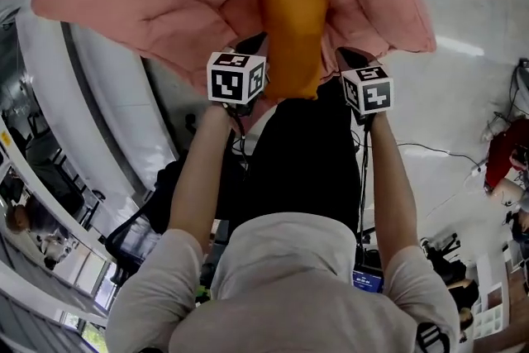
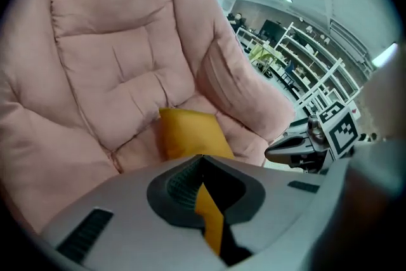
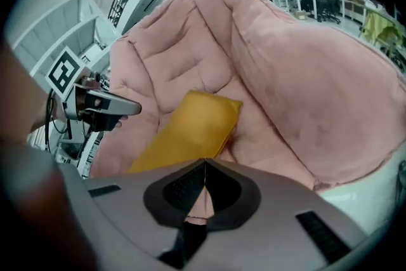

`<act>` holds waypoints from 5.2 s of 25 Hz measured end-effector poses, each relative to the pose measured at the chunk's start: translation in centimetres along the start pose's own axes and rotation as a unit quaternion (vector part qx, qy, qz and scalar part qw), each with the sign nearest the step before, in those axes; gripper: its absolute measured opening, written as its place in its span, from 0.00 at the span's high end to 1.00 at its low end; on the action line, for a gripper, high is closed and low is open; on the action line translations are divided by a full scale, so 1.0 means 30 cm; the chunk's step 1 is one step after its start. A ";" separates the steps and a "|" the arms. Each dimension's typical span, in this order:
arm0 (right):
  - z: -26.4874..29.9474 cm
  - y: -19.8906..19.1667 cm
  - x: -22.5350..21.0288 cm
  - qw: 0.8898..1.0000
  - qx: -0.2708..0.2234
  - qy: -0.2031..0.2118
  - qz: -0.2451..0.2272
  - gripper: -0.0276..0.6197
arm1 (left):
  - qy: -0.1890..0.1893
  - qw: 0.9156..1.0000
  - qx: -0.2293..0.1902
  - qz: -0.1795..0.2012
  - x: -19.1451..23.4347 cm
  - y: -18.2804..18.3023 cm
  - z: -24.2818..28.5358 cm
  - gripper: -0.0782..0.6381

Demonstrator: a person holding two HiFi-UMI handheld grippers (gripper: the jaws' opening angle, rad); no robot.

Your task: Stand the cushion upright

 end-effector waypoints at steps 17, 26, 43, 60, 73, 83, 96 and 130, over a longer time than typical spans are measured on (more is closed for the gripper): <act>0.183 -0.049 -0.042 0.982 -0.045 0.136 0.125 0.66 | -0.137 0.985 0.098 -0.035 0.082 -0.061 0.209 0.59; 0.238 -0.003 -0.040 0.940 -0.061 0.207 0.263 0.54 | -0.152 0.961 0.135 -0.187 0.106 -0.107 0.271 0.52; 0.284 -0.015 -0.012 0.931 -0.032 0.218 0.291 0.52 | -0.160 0.954 0.123 -0.222 0.066 -0.109 0.323 0.54; 0.191 0.029 0.039 0.952 -0.042 0.212 0.215 0.54 | -0.162 0.969 0.080 -0.169 0.007 -0.088 0.209 0.57; 0.012 0.178 0.095 0.974 -0.057 0.188 0.116 0.54 | -0.172 0.975 0.008 -0.142 -0.057 0.026 0.044 0.58; -0.185 0.313 0.262 0.981 -0.101 0.152 0.064 0.54 | -0.198 0.972 -0.067 -0.110 -0.069 0.122 -0.207 0.59; -0.521 0.480 0.420 0.979 -0.176 0.098 -0.018 0.55 | -0.211 0.966 -0.143 -0.048 -0.185 0.286 -0.530 0.59; -0.415 0.841 0.247 0.957 -0.214 0.085 -0.175 0.55 | -0.144 0.967 -0.210 -0.023 -0.090 0.605 -0.387 0.61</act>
Point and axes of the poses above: the fingertips, and each gripper's own axes: z forward along the fingers, x to its left, y out of its top, the point moved 3 cm from there along -z, backward along the fingers, and after that the axes turned 2 degrees about -y, right-handed, at the moved point
